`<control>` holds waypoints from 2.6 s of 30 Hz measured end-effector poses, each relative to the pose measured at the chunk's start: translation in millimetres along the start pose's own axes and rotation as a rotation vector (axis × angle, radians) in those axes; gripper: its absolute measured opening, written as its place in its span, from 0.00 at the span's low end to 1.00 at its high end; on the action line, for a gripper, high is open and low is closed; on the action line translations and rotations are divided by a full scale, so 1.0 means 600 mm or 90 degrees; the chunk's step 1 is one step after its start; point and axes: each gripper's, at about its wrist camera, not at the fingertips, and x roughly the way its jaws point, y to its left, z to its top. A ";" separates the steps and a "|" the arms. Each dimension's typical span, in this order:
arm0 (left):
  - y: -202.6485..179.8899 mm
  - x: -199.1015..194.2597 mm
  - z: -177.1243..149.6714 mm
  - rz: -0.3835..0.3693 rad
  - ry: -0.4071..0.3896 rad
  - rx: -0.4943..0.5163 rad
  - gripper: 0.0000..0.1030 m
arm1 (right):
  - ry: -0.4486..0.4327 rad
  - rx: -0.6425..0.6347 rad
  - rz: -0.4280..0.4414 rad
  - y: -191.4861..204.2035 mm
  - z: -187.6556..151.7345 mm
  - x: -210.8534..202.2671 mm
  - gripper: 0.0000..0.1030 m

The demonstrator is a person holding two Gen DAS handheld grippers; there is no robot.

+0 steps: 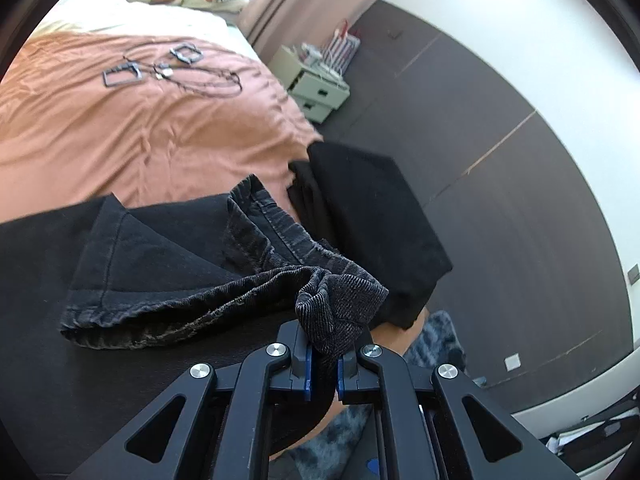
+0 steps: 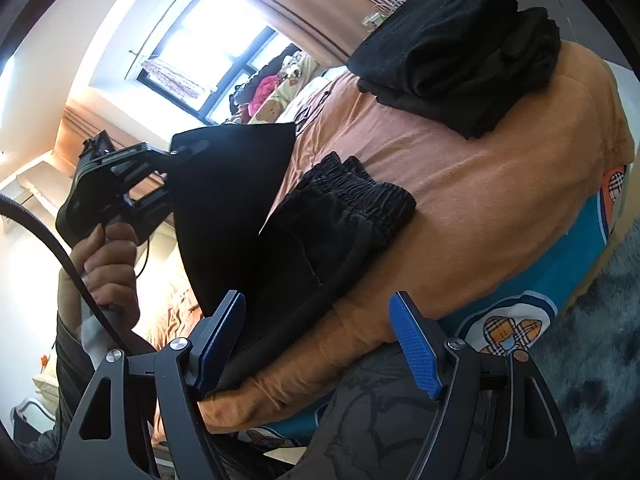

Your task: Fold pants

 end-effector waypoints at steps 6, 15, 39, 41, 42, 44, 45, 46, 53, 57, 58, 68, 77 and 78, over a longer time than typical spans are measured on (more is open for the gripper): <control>-0.002 0.039 -0.034 -0.035 0.081 0.016 0.56 | 0.000 0.004 0.001 -0.002 0.006 -0.004 0.71; 0.061 -0.057 -0.043 -0.023 0.018 0.019 0.80 | 0.013 0.000 0.011 0.010 0.016 0.024 0.71; 0.411 -0.318 -0.153 0.153 -0.100 -0.148 0.80 | 0.028 0.040 0.007 0.005 0.081 0.137 0.63; 0.434 -0.331 -0.167 0.159 -0.104 -0.166 0.80 | 0.027 0.051 0.002 -0.003 0.088 0.140 0.63; 0.446 -0.336 -0.174 0.163 -0.107 -0.175 0.80 | 0.026 0.054 0.001 -0.006 0.090 0.141 0.63; 0.466 -0.346 -0.187 0.176 -0.110 -0.186 0.79 | 0.028 0.063 0.001 -0.012 0.095 0.147 0.62; 0.477 -0.350 -0.195 0.181 -0.110 -0.193 0.78 | 0.031 0.066 0.005 -0.014 0.097 0.149 0.58; 0.487 -0.354 -0.202 0.185 -0.109 -0.200 0.75 | 0.035 0.071 0.012 -0.017 0.100 0.153 0.56; 0.548 -0.354 -0.240 0.206 -0.075 -0.247 0.64 | 0.046 0.088 0.017 -0.031 0.104 0.170 0.55; 0.563 -0.340 -0.256 0.208 -0.054 -0.260 0.59 | 0.063 0.075 -0.003 -0.031 0.099 0.179 0.55; 0.565 -0.334 -0.260 0.207 -0.047 -0.262 0.57 | 0.069 0.068 -0.014 -0.030 0.096 0.185 0.55; 0.575 -0.324 -0.280 0.208 -0.025 -0.283 0.50 | 0.066 0.067 -0.051 -0.031 0.105 0.206 0.29; 0.552 -0.320 -0.293 0.219 0.002 -0.251 0.50 | 0.009 -0.016 -0.047 0.033 0.109 0.153 0.04; 0.551 -0.321 -0.295 0.220 0.001 -0.253 0.50 | 0.000 -0.023 -0.053 0.040 0.106 0.142 0.04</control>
